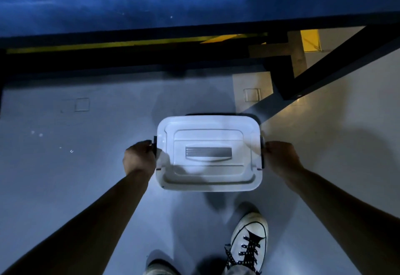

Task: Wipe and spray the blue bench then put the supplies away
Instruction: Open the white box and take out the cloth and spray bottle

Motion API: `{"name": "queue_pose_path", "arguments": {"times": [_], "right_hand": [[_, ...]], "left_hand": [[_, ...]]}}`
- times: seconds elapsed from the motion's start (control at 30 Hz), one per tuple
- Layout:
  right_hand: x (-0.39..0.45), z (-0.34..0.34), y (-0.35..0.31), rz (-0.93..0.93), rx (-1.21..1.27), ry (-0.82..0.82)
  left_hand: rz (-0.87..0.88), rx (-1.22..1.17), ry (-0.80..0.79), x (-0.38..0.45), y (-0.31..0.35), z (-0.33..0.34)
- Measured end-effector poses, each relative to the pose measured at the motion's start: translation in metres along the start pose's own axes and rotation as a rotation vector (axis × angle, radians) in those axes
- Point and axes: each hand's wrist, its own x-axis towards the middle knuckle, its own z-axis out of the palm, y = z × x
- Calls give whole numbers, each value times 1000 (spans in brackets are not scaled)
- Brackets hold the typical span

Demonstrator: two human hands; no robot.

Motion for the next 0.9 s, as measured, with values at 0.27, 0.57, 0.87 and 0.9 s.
{"name": "queue_pose_path", "arguments": {"times": [0.27, 0.57, 0.87, 0.9], "right_hand": [[-22, 23, -8, -100, 15, 109], [-41, 6, -5, 30, 181, 204], [-69, -67, 87, 460, 621, 401], [-67, -71, 100, 498, 680, 412]], "left_hand": [[88, 46, 3, -36, 5, 14], [346, 65, 130, -51, 30, 6], [807, 147, -276, -114, 158, 95], [840, 193, -332, -120, 166, 115]]}}
